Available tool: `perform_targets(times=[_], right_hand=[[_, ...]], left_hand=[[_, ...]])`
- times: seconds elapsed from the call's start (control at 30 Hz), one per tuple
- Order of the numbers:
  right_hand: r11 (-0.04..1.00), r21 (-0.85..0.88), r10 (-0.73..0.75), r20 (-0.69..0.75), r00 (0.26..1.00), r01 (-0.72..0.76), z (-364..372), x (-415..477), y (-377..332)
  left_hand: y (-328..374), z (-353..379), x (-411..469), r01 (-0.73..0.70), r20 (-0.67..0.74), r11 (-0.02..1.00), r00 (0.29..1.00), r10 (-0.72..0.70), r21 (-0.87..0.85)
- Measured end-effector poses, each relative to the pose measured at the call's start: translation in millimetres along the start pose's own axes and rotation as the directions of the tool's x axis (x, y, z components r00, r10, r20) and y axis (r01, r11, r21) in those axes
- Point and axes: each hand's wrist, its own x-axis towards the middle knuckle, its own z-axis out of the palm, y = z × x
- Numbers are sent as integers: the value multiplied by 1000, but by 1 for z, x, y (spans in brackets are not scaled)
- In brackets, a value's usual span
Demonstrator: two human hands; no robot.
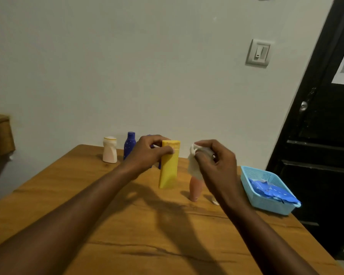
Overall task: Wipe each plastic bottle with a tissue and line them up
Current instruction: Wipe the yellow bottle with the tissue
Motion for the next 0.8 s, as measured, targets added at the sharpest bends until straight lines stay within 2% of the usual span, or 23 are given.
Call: perform_targets(times=[0.07, 0.13, 0.37, 0.5, 0.6, 0.7, 0.8], right_hand=[[1000, 4, 5, 39, 999, -5, 10, -20, -3], [1000, -7, -2, 73, 997, 3, 22, -36, -3], [990, -77, -107, 168, 980, 121, 64, -54, 14], [964, -217, -89, 281, 956, 153, 82, -60, 32], [963, -228, -62, 343, 937, 147, 91, -71, 39], [945, -272, -44, 439, 897, 179, 91, -87, 39], [917, -307, -30, 587, 809, 256, 86, -107, 33]], left_hand=[[-3, -3, -24, 55, 9, 989, 998, -55, -140], [-10, -4, -43, 100, 28, 974, 995, -97, -205], [-43, 1, -76, 256, 33, 928, 966, -257, -273], [-57, 0, -79, 329, 25, 878, 939, -342, -346], [-64, -2, -77, 365, 19, 828, 918, -395, -425], [-74, -4, -70, 366, -13, 776, 901, -433, -513], [-84, -7, -62, 346, -59, 762, 892, -447, -547]])
